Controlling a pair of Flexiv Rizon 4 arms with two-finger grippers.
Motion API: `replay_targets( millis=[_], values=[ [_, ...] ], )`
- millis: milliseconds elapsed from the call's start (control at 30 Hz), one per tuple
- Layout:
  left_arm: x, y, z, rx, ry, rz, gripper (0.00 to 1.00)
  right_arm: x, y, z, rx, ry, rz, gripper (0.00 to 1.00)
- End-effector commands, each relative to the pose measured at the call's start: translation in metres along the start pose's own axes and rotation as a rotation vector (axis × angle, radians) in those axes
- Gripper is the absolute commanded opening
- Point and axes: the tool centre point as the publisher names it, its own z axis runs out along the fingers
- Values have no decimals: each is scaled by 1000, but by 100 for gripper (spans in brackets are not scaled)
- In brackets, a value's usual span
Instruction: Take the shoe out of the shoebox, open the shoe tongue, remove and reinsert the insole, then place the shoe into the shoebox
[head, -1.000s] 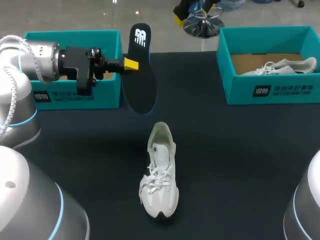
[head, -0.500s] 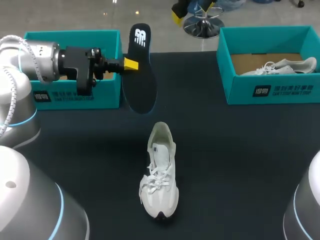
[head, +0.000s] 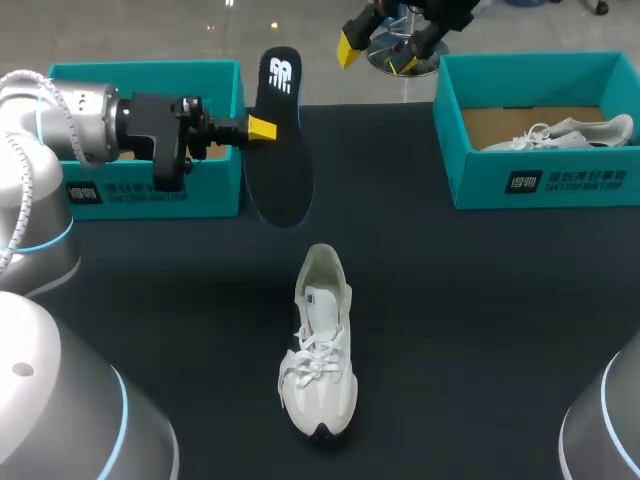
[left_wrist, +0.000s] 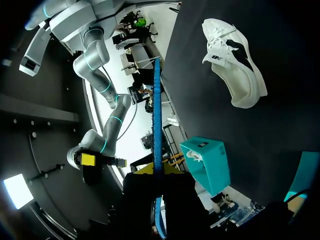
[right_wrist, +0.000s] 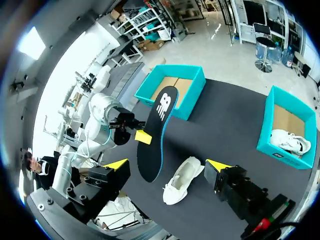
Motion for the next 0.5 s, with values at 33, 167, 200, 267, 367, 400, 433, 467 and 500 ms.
replay_targets(
  millis=[33,167,200,267,367,400,433,467,500],
  values=[
    [1,0,1,-2,-2,2,0,-9,-18,2,-59,346,227,100],
    [1,0,1,-2,-2,2,0,-11,-29,6,-60,418,254,100],
    [1,0,1,-2,-2,2,0,-11,-32,10,-61,447,259,100],
    [1,0,1,-2,-2,2,0,-12,-36,17,-61,466,261,100],
    [1,0,1,-2,-2,2,0,-12,-36,29,-88,502,254,100],
    [1,0,1,-2,-2,2,0,-12,-36,34,-97,516,250,100],
    [1,0,1,-2,-2,2,0,-11,-33,39,-108,532,246,100],
    [1,0,1,-2,-2,2,0,-10,-32,43,-112,541,239,100],
    [1,0,1,-2,-2,2,0,-10,-29,47,-118,548,236,100]
  ],
)
